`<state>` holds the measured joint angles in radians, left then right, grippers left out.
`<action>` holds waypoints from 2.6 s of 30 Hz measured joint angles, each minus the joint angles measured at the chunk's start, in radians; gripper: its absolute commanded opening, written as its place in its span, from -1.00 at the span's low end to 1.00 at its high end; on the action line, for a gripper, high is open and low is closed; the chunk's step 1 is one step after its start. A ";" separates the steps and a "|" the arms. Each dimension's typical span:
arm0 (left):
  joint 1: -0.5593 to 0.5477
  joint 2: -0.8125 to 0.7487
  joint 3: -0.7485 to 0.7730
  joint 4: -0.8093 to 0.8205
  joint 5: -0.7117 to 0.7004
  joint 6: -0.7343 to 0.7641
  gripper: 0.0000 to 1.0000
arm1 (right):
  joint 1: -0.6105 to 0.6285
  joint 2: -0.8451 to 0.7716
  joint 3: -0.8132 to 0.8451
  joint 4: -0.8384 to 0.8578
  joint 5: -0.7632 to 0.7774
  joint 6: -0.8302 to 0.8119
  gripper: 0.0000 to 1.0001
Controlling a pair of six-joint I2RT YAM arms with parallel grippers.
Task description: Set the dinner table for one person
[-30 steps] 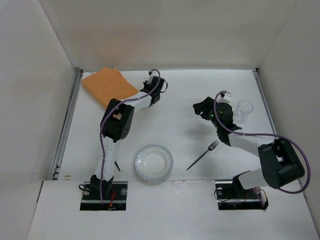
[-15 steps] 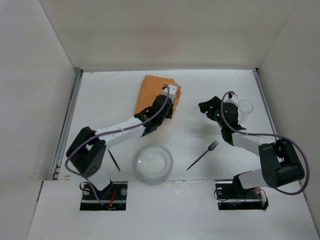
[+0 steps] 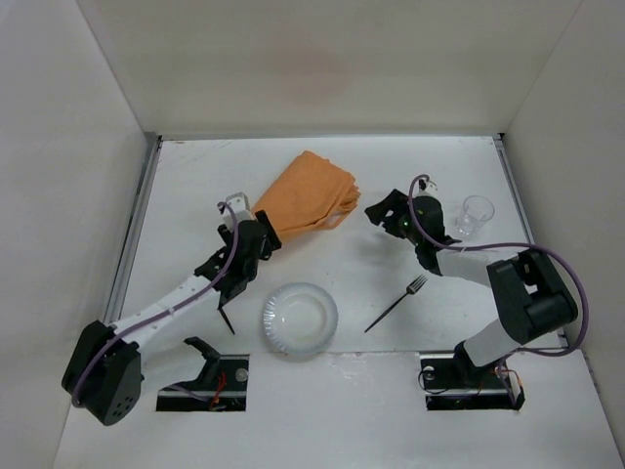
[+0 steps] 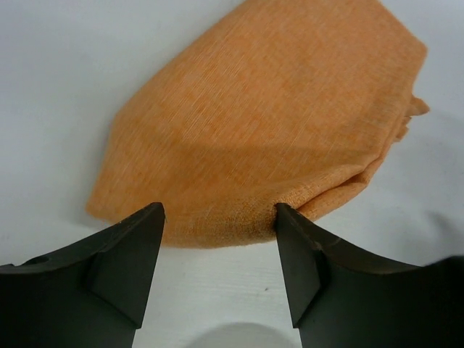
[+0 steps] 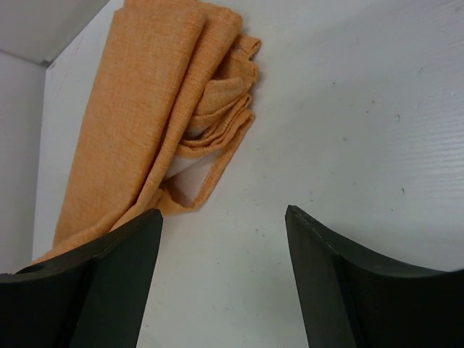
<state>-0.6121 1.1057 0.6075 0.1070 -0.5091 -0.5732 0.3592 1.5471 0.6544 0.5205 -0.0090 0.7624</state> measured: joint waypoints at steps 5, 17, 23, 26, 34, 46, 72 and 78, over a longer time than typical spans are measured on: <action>0.040 -0.137 -0.114 -0.031 0.004 -0.074 0.21 | 0.010 0.002 0.009 -0.013 0.000 -0.005 0.52; 0.051 -0.331 -0.172 -0.044 -0.005 -0.106 0.20 | 0.079 0.046 0.056 -0.045 0.002 -0.026 0.56; 0.092 -0.299 -0.171 -0.114 -0.022 -0.125 0.23 | 0.097 0.059 0.076 -0.069 0.011 -0.032 0.55; 0.140 -0.283 -0.173 -0.157 -0.021 -0.158 0.25 | 0.127 0.071 0.105 -0.097 0.014 -0.037 0.55; 0.241 -0.116 -0.175 -0.071 0.105 -0.220 0.20 | 0.235 0.154 0.221 -0.175 0.012 -0.079 0.55; 0.161 0.214 -0.117 0.134 0.227 -0.307 -0.68 | 0.249 0.168 0.228 -0.219 0.008 -0.093 0.54; -0.030 0.588 0.190 0.409 0.307 -0.491 -0.79 | 0.135 0.145 0.153 -0.165 -0.058 0.073 0.55; -0.042 0.587 0.176 0.429 0.306 -0.502 -0.79 | 0.153 0.206 0.129 -0.058 -0.100 0.200 0.32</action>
<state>-0.6544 1.6924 0.7837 0.5358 -0.2028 -1.0748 0.5121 1.7531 0.7834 0.4625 -0.1089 0.9623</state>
